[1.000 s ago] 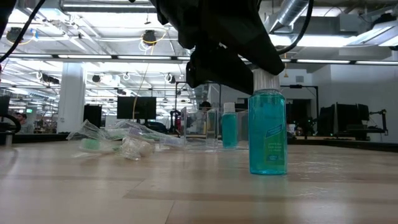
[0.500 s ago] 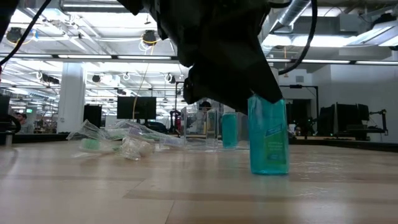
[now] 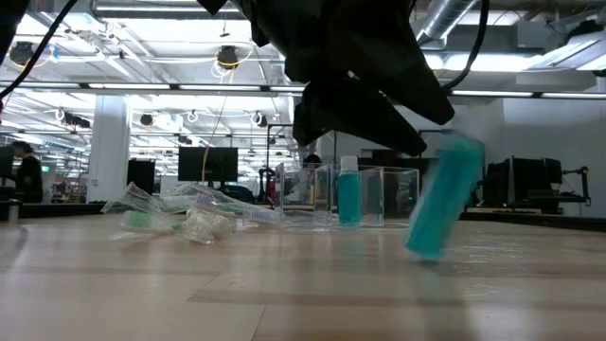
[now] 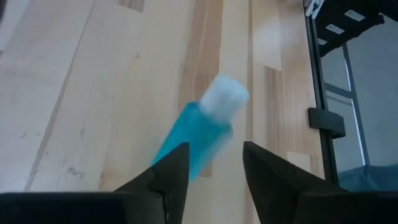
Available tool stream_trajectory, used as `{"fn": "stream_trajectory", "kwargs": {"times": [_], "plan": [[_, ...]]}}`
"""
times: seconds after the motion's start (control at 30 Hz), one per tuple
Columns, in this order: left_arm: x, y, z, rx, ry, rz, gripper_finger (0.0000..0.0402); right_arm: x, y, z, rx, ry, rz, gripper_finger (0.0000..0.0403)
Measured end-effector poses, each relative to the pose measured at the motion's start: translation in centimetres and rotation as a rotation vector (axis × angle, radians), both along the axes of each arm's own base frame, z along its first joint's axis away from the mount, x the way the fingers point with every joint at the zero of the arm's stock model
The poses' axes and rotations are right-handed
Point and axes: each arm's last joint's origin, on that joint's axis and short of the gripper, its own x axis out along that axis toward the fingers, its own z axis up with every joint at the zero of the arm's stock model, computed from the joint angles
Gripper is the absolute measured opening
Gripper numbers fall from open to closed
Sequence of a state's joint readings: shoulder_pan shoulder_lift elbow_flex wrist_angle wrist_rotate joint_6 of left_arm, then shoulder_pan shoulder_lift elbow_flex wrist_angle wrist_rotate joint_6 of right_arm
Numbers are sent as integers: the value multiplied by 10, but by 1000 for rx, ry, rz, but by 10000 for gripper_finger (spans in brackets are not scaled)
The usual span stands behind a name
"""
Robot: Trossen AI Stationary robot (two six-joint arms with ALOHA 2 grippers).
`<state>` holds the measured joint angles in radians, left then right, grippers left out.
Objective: Pick & Place toothbrushing station
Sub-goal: Put the blue mouthwash bottle into the transparent organizer
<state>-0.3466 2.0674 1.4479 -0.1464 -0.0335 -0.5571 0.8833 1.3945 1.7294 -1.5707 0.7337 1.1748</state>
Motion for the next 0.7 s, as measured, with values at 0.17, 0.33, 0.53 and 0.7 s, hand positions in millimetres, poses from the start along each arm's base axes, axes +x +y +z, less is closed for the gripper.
{"fn": "stream_trajectory", "kwargs": {"times": [0.17,0.33,0.53,0.7], "plan": [[0,0,0,2,-1,0,82,0,0,0,-3,1,3,209],[1,0,2,4,-22,-20,47,0,0,0,-5,2,5,209],[3,10,16,8,-68,-13,110,0,0,0,11,20,10,209],[7,25,18,35,-71,1,180,15,13,-25,-9,159,33,209]]}}
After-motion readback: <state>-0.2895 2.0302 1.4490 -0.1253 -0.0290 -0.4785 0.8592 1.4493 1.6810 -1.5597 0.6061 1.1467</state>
